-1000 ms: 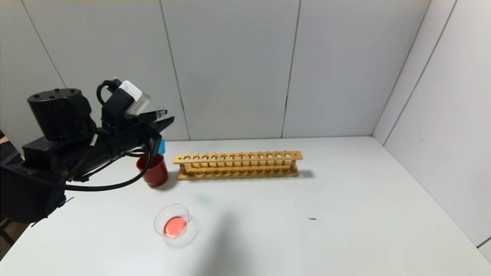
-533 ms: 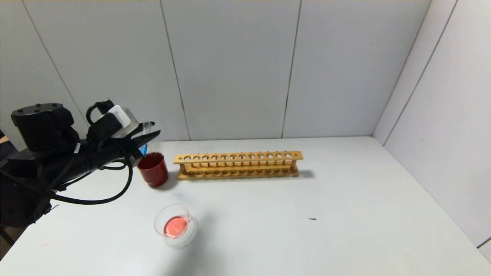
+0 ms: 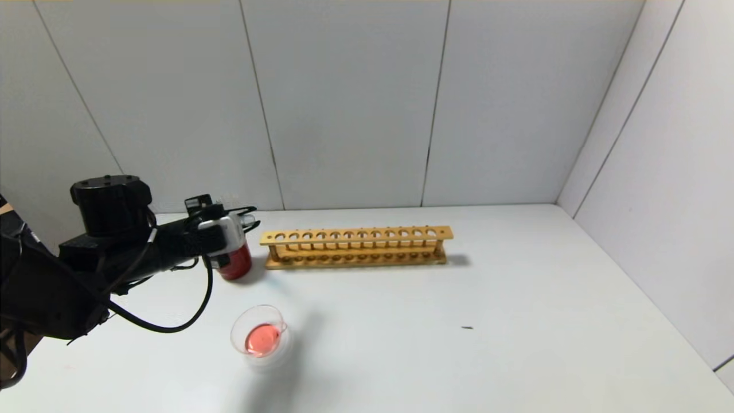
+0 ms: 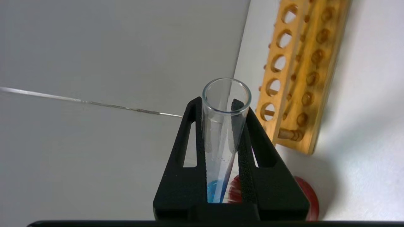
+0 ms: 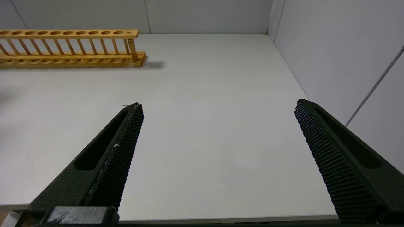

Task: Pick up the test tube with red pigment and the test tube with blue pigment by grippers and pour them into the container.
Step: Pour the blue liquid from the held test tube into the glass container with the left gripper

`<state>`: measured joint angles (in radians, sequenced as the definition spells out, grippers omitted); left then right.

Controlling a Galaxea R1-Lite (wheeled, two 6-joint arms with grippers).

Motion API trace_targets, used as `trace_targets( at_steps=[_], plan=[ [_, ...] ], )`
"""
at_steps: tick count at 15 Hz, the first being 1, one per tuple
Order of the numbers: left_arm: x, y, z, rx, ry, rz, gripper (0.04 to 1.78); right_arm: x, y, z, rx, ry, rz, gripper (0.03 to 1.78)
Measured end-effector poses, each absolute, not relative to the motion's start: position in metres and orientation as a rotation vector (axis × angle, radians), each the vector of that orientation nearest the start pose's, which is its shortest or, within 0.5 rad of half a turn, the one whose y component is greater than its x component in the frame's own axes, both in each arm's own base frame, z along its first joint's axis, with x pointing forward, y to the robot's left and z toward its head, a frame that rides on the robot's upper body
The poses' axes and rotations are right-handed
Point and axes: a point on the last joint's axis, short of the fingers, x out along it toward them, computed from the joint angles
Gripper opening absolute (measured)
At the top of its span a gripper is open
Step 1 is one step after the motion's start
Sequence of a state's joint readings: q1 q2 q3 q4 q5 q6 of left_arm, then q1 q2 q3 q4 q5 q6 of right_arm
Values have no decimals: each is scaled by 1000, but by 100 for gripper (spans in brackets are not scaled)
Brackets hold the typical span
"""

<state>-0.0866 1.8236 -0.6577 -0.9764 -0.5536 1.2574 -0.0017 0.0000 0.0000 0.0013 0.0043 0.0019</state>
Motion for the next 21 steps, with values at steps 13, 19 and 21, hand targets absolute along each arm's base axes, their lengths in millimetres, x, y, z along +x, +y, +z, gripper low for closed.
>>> trace_targets(
  at_steps=[13,19,21],
  plan=[
    [278,-10,111,1371,-251,-746,32,-23,0,75,2,2,2,175],
    [284,-13,110,1522,-282,-722,32,-23,0,75,2,2,2,175],
    [285,-13,107,1551,-286,-724,32,-23,0,75,2,2,2,175]
  ],
)
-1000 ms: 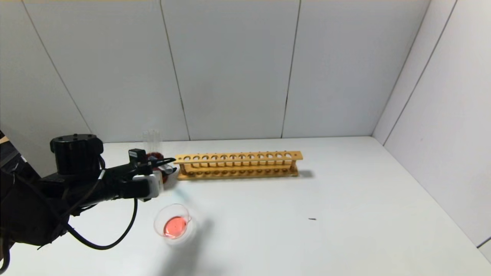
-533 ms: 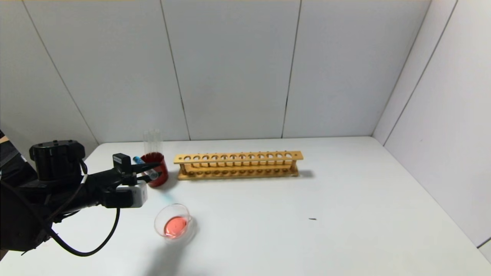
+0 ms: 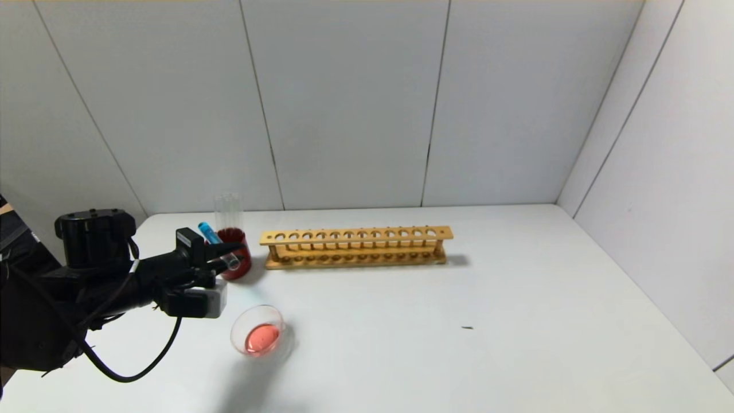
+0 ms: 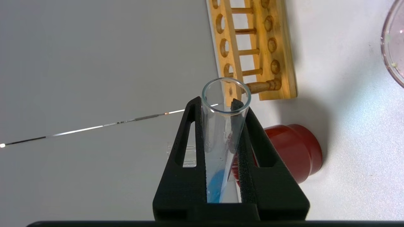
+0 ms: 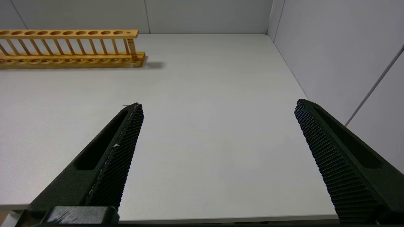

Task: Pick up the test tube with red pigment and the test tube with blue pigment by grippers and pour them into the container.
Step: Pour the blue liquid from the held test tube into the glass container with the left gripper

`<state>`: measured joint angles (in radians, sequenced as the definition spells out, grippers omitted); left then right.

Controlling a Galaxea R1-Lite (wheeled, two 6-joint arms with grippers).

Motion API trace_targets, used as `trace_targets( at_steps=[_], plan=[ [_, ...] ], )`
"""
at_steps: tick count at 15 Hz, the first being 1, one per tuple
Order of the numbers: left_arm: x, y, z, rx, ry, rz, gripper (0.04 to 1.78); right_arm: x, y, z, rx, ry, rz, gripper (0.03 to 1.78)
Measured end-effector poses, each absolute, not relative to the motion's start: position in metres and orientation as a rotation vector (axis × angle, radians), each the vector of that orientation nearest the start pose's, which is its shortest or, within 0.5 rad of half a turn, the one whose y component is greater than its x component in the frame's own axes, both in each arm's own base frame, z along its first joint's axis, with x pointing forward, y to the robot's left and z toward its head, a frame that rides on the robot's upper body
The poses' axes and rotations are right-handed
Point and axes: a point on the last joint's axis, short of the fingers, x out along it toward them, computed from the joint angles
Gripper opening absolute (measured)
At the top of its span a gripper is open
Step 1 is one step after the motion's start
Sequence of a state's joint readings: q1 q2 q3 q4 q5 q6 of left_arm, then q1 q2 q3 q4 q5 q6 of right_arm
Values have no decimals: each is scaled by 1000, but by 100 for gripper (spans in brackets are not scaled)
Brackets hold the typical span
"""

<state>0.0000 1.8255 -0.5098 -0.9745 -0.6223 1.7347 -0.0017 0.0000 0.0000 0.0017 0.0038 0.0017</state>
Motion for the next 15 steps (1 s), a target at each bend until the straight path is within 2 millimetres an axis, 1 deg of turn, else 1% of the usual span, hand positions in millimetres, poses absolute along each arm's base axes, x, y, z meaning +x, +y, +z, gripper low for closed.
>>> trace_targets(
  at_steps=[7,11,15],
  plan=[
    [287,-13,97,1617,-297,-754,32,-23,0,75,2,2,2,175],
    [281,-12,87,1658,-264,-839,32,-23,0,75,2,2,2,175],
    [281,-11,89,1710,-268,-840,32,-23,0,75,2,2,2,175]
  ],
)
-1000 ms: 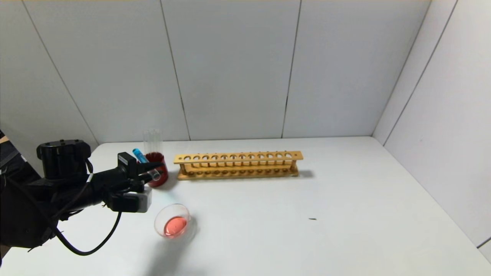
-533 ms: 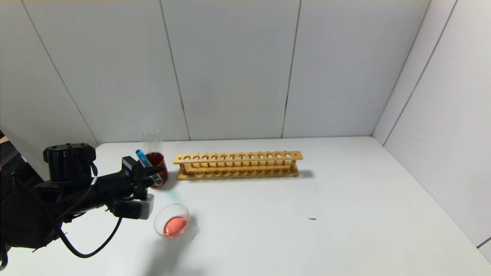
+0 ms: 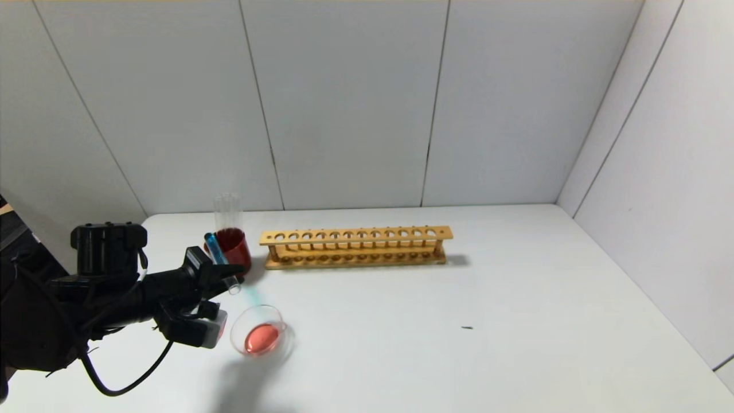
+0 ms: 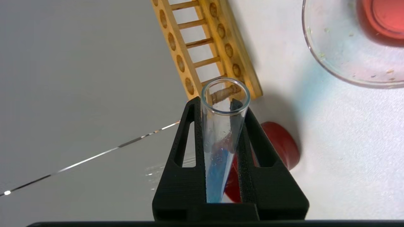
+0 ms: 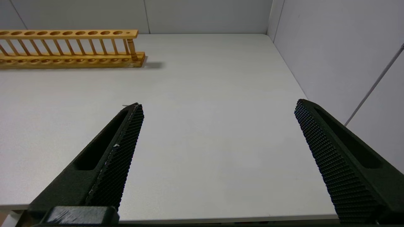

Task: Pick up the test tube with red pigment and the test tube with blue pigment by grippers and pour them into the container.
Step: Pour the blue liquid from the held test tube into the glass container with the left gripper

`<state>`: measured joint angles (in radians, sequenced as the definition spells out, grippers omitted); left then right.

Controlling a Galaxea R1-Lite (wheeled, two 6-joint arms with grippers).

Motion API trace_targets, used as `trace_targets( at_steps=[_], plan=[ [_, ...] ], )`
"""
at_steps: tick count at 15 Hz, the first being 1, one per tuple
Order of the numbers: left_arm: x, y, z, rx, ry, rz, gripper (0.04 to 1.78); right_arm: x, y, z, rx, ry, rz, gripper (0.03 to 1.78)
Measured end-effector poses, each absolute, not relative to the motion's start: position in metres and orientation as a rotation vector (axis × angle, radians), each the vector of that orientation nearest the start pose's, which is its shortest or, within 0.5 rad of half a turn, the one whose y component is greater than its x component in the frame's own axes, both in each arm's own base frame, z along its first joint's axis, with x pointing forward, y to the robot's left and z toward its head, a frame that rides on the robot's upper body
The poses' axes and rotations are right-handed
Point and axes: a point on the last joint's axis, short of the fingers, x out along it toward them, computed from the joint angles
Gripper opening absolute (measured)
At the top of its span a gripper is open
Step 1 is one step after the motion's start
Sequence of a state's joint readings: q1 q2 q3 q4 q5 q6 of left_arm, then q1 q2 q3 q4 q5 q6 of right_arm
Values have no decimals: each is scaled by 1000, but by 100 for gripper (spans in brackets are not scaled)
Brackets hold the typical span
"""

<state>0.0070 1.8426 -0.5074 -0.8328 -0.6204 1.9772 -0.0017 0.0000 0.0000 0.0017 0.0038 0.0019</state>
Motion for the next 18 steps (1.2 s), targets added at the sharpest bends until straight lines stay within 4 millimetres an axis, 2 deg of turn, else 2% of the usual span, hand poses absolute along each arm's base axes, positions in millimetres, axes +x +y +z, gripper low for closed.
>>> trace_targets(
  at_steps=[18],
  plan=[
    [285,-13,93,1859,-274,-788,32,-23,0,75,2,2,2,175]
  ],
)
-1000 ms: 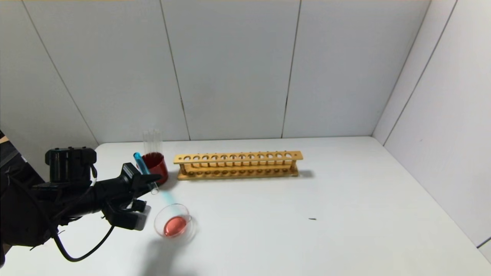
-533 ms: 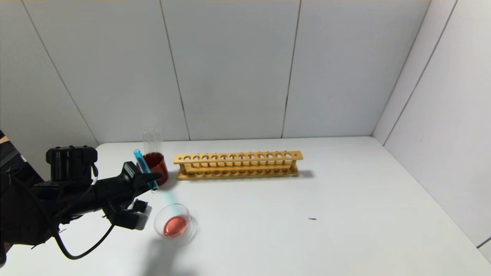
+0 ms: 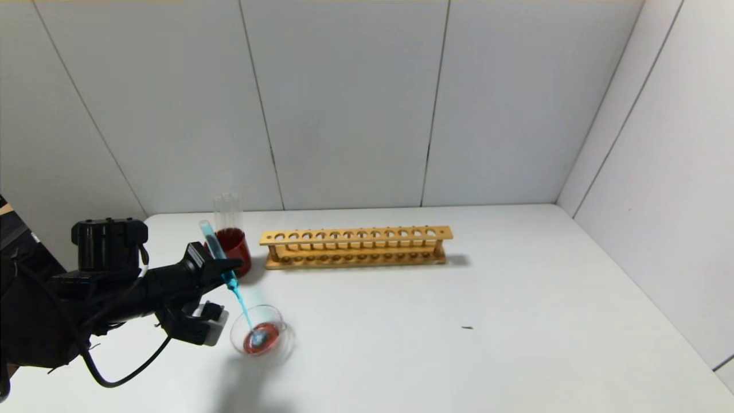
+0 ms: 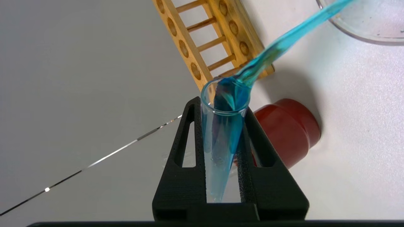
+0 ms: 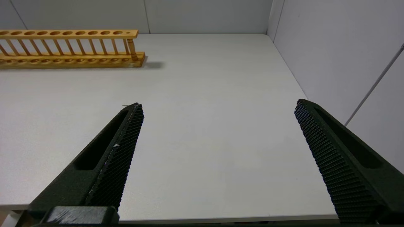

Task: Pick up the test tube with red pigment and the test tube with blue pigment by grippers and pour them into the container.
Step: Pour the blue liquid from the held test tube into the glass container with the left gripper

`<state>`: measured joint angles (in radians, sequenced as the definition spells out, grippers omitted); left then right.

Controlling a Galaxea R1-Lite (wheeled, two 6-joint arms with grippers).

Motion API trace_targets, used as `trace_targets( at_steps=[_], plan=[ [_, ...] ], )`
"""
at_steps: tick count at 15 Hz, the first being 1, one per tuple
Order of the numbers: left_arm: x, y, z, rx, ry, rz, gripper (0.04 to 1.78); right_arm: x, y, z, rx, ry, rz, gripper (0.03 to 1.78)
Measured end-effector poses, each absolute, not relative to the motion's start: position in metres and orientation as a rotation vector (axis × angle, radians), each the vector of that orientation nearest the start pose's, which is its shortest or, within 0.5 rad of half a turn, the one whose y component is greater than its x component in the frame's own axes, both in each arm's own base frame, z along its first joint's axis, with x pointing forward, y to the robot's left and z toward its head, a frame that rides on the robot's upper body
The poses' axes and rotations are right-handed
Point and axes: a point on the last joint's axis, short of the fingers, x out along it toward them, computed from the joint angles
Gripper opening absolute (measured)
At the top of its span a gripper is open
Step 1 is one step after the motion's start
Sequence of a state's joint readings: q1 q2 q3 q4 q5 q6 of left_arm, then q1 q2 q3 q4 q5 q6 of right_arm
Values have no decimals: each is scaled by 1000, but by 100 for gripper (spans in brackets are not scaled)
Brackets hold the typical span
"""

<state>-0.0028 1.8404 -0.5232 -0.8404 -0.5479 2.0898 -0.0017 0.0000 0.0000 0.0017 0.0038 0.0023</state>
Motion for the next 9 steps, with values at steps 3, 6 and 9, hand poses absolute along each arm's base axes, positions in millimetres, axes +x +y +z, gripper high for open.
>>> trace_targets(
  at_steps=[3,6,9],
  plan=[
    [285,-13,94,1860,-275,-789,32,-23,0,75,2,2,2,175],
    [285,-15,94,1875,-285,-791,32,-23,0,75,2,2,3,175],
    [285,-17,95,1889,-293,-789,32,-23,0,75,2,2,2,175]
  ],
)
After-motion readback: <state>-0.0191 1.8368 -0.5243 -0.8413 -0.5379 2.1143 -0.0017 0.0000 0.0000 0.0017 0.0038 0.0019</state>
